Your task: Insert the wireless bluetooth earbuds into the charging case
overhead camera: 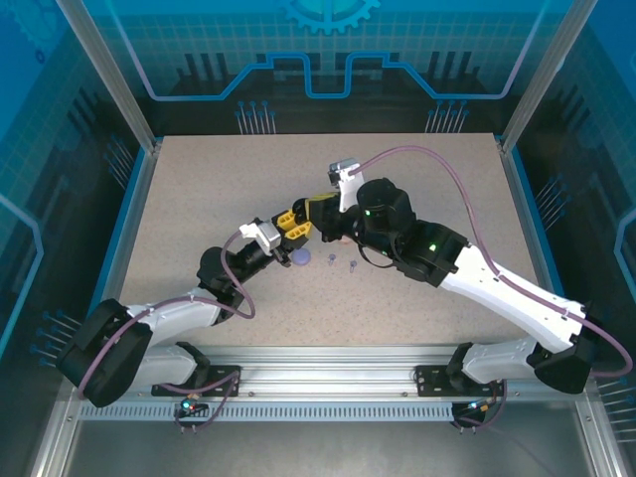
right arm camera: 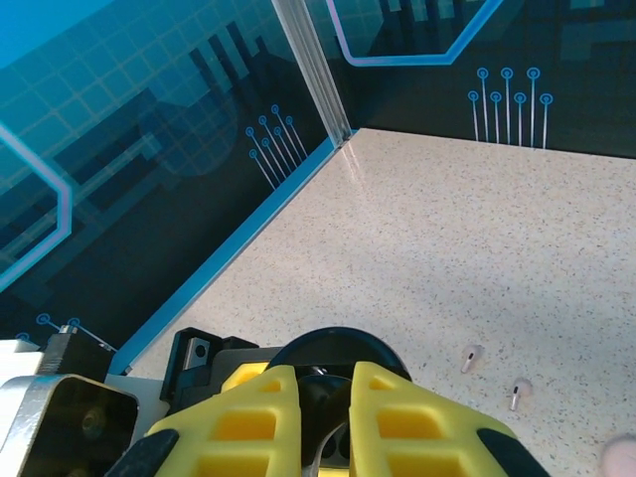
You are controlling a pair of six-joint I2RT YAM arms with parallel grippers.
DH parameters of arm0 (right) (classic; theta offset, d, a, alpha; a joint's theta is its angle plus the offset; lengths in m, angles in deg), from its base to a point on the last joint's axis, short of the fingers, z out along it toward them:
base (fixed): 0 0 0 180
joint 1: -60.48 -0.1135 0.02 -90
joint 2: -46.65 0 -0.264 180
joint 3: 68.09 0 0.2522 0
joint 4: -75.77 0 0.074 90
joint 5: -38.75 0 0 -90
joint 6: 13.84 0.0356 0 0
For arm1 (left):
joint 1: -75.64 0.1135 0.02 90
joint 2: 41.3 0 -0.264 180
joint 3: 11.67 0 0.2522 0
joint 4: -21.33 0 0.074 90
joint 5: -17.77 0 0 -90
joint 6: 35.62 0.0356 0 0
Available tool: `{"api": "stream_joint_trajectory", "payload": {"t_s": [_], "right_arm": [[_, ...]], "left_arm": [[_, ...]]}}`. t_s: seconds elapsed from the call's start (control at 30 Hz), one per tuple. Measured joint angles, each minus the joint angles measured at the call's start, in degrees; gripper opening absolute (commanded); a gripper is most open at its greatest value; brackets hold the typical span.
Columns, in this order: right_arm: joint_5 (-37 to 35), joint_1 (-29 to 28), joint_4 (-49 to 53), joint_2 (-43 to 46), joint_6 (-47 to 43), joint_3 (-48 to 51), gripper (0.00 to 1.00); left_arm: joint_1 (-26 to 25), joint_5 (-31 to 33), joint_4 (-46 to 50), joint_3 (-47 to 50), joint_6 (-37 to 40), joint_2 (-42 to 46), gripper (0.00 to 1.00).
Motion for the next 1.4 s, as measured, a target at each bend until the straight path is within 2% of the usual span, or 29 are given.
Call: {"api": "stream_joint_trajectory", "payload": {"t_s": [1.03, 1.4], "right_arm": [[-0.2, 1.2, -1.6, -1.5, 0.1, 2.3, 0.11], [2.8, 1.6, -4.2, -1.4, -4.7, 4.2, 0.09]], "left_arm": [[-0.5, 0.0, 3.3, 0.0, 0.0, 1.6, 0.00], [-0.5, 0.2, 4.6, 0.0, 0.0, 2.3, 0.00]]}}
